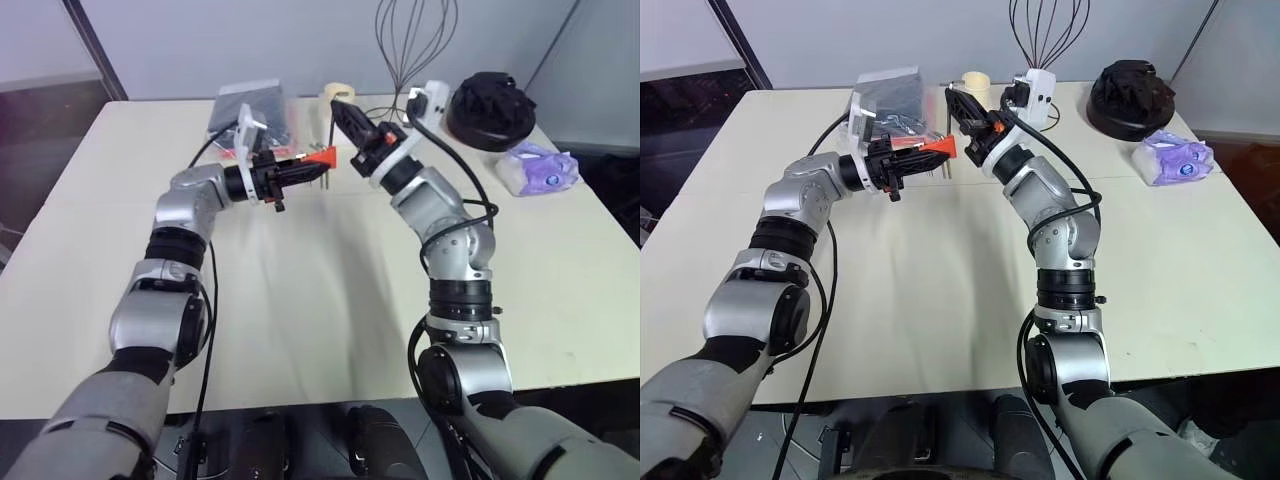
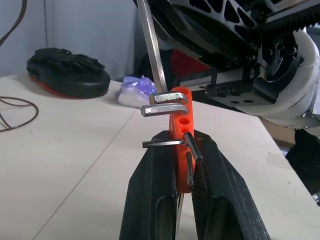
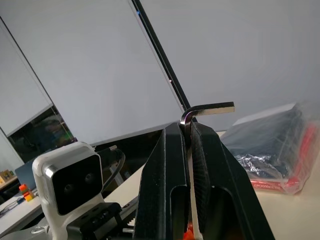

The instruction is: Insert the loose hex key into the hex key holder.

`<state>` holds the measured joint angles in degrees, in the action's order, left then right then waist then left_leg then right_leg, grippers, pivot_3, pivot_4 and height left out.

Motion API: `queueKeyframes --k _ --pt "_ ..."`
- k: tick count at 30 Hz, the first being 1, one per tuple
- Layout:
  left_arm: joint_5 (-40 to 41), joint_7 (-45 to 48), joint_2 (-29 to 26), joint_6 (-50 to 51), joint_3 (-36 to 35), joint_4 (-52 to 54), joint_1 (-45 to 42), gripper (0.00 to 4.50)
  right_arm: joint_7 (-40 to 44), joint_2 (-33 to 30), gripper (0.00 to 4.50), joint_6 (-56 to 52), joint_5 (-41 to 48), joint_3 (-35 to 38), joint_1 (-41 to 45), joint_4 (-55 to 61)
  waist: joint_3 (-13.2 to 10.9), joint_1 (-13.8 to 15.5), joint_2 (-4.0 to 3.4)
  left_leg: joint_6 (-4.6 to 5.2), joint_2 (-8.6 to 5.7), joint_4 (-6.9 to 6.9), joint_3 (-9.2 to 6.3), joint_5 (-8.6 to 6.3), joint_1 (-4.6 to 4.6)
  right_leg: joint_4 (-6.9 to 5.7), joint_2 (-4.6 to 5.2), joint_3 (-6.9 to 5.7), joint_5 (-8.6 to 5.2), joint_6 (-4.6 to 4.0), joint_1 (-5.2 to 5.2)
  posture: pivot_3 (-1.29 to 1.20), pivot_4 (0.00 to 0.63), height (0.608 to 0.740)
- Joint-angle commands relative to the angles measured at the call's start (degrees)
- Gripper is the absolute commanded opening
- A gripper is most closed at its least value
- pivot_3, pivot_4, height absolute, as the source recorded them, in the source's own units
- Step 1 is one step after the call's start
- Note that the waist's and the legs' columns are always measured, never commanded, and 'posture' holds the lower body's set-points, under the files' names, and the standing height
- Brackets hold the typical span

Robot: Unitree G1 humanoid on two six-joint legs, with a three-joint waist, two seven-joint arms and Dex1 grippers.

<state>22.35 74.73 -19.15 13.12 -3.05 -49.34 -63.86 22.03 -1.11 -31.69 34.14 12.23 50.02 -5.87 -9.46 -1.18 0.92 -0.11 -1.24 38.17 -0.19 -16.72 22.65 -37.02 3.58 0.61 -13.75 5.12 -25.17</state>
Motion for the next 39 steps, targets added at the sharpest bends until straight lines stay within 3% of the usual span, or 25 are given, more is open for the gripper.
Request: queueKeyframes --k 1,10,39 --pt "-0.2 0.0 -0.4 -0.9 -1.1 1.1 -1.0 0.00 0.5 -0.1 0.03 1.2 1.5 0.0 1.0 1.6 0.0 0.0 0.00 0.00 0.00 0.00 0.00 0.00 0.00 0.00 0.00 0.00 0.00 0.00 0.00 0.00 0.150 0.740" --pt "-2.5 1.6 -0.1 -1.5 1.1 3.3 1.5 0.00 0.1 -0.2 0.03 1.5 2.4 0.3 2.1 1.7 0.0 0.0 0.00 0.00 0.00 0.00 0.00 0.00 0.00 0.00 0.00 0.00 0.00 0.00 0.00 0.00 0.150 0.740" --pt "-1.8 -0.2 -0.5 -1.8 -2.0 1.3 -0.8 0.00 1.2 -0.8 0.03 1.7 1.9 -0.4 -0.1 1.1 0.0 0.0 0.00 0.00 0.00 0.00 0.00 0.00 0.02 -0.01 0.00 0.00 0.00 0.00 -0.02 0.00 0.150 0.740"
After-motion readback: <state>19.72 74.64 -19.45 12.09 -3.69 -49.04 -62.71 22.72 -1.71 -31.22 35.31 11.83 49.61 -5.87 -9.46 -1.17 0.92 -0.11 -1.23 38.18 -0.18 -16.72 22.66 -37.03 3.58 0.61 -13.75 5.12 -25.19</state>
